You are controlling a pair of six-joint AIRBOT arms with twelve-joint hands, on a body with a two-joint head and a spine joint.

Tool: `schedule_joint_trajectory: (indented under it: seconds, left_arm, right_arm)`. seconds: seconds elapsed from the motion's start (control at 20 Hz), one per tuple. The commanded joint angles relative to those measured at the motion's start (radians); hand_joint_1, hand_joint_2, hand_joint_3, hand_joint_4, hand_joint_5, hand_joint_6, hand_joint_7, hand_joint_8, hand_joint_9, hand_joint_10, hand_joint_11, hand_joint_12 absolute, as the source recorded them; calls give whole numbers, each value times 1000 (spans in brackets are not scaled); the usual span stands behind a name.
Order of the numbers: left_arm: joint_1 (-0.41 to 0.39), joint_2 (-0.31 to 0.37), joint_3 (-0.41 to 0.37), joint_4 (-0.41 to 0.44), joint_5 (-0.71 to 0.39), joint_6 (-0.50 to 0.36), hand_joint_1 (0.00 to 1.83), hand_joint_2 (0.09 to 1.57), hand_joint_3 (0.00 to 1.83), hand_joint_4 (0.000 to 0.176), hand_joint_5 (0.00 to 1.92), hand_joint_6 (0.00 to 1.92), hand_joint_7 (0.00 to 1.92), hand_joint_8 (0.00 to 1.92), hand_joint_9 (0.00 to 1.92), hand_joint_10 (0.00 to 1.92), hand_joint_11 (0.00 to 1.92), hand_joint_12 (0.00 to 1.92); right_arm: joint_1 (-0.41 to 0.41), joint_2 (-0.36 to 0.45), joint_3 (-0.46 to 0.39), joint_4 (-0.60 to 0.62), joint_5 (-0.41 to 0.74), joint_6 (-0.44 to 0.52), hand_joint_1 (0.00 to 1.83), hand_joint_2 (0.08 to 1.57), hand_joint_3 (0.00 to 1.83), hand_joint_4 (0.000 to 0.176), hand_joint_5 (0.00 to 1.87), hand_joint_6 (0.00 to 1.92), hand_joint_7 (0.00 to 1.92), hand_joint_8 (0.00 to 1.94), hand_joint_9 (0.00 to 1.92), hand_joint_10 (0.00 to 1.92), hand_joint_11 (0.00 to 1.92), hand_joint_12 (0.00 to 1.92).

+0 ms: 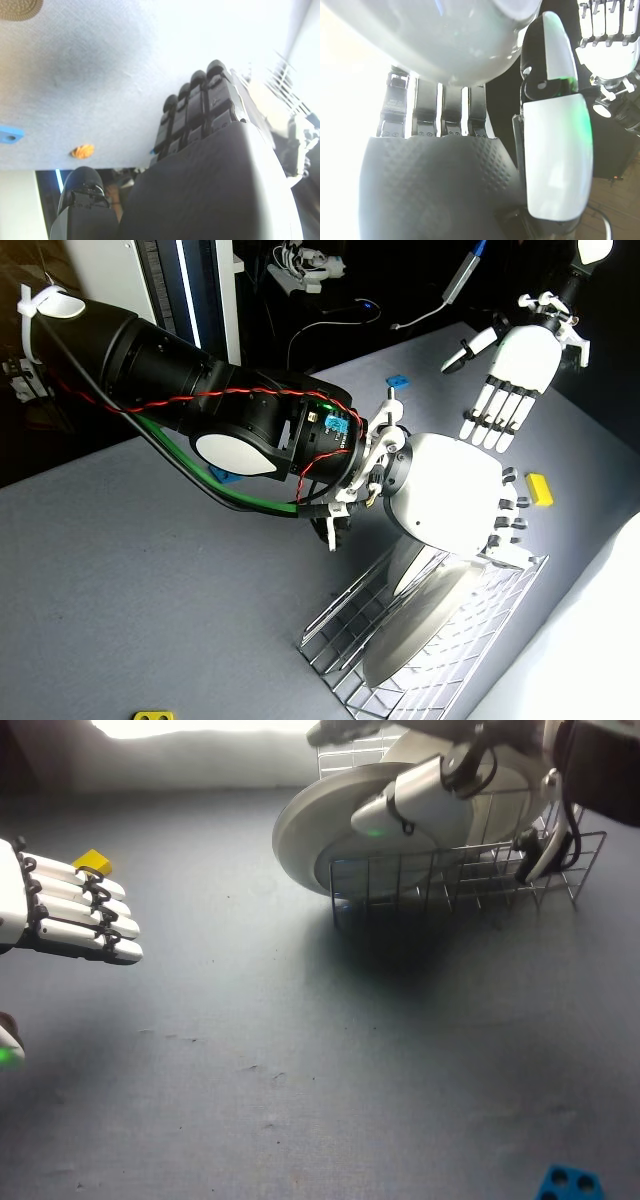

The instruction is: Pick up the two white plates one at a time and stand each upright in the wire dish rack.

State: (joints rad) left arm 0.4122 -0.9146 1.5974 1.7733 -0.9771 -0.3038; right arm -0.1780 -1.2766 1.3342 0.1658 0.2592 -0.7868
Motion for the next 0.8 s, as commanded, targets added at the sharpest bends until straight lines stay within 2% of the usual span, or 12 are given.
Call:
schedule_joint_trajectory:
  seconds: [0.0, 0.1, 0.2, 0.25, 0.4, 0.45, 0.5, 0.55, 0.65, 0.75]
  left_arm:
    - [-11, 4, 2, -56, -13, 4, 0, 1055, 2, 0, 41, 6, 0, 0, 0, 0, 0, 0]
    - [-11, 4, 1, -56, -18, 4, 0, 1063, 5, 0, 33, 2, 0, 0, 0, 0, 0, 0]
    - [-23, 4, -10, -56, -30, -7, 0, 1057, 2, 0, 22, 0, 0, 0, 0, 0, 0, 0]
    - [-33, 5, -14, -57, -42, -9, 0, 1064, 5, 0, 26, 3, 0, 0, 0, 0, 0, 0]
    - [-64, 5, -26, -60, -74, -11, 0, 1060, 2, 0, 40, 6, 8, 2, 0, 0, 0, 0]
    - [-73, 6, -34, -65, -92, -13, 0, 1058, 0, 0, 26, 0, 1, 0, 0, 0, 0, 0]
    - [-81, 8, -44, -67, -102, -18, 0, 1053, 0, 0, 48, 9, 30, 12, 17, 6, 10, 5]
    - [-82, 9, -56, -68, -107, -23, 0, 1044, 0, 0, 55, 11, 50, 18, 26, 10, 9, 4]
    - [-91, 20, -89, -69, -115, -23, 0, 1055, 0, 0, 184, 6, 216, 10, 175, 13, 82, 64]
    - [-108, 25, -107, -69, -124, -20, 0, 1081, 0, 0, 369, 14, 445, 13, 387, 10, 6, 591]
  right_arm:
    - [19, 9, 1, -4, 110, 4, 995, 1035, 5, 0, 429, 0, 443, 0, 405, 0, 0, 1092]
    - [31, 23, -2, -25, 109, 4, 930, 1038, 3, 0, 342, 0, 353, 0, 305, 0, 0, 920]
    - [46, 57, -26, -69, 106, 4, 777, 1061, 8, 0, 196, 0, 207, 0, 176, 0, 0, 618]
    - [50, 77, -46, -99, 106, 2, 764, 1055, 3, 0, 187, 2, 192, 0, 152, 0, 0, 553]
    - [61, 165, -133, -124, 114, -22, 738, 1011, 0, 0, 215, 6, 190, 2, 163, 8, 0, 578]
    - [63, 198, -162, -125, 113, -25, 679, 1023, 0, 0, 182, 0, 162, 0, 149, 2, 0, 551]
    - [68, 226, -188, -128, 108, -31, 737, 996, 0, 0, 204, 7, 173, 4, 161, 5, 0, 570]
    - [71, 252, -210, -142, 97, -31, 702, 1001, 0, 0, 182, 1, 164, 0, 158, 2, 0, 558]
    - [76, 304, -254, -207, 98, -48, 490, 1062, 3, 0, 304, 13, 336, 14, 331, 36, 0, 1008]
    - [89, 362, -293, -209, 98, -54, 475, 1098, 4, 0, 412, 27, 493, 46, 464, 83, 0, 1321]
